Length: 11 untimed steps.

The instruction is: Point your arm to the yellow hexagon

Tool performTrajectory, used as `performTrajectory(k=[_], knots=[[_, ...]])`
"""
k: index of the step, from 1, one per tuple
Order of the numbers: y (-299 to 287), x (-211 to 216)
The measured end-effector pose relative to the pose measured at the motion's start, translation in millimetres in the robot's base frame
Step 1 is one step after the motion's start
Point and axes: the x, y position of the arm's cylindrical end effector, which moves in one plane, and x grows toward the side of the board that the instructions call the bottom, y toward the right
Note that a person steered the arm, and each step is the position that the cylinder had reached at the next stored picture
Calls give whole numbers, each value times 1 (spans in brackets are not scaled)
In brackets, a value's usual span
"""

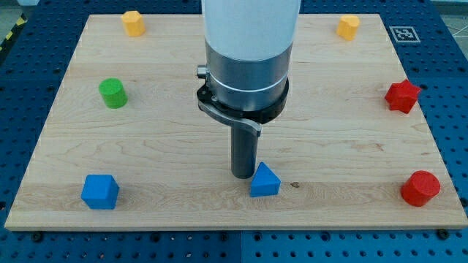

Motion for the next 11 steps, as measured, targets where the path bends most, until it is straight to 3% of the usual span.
performTrajectory(k=[1, 3, 5, 6, 7, 8, 9, 11], knots=[[0, -17], [-26, -146], [-163, -242], [-241, -264], [-292, -318], [-297, -361], [-287, -360], [-167, -290]])
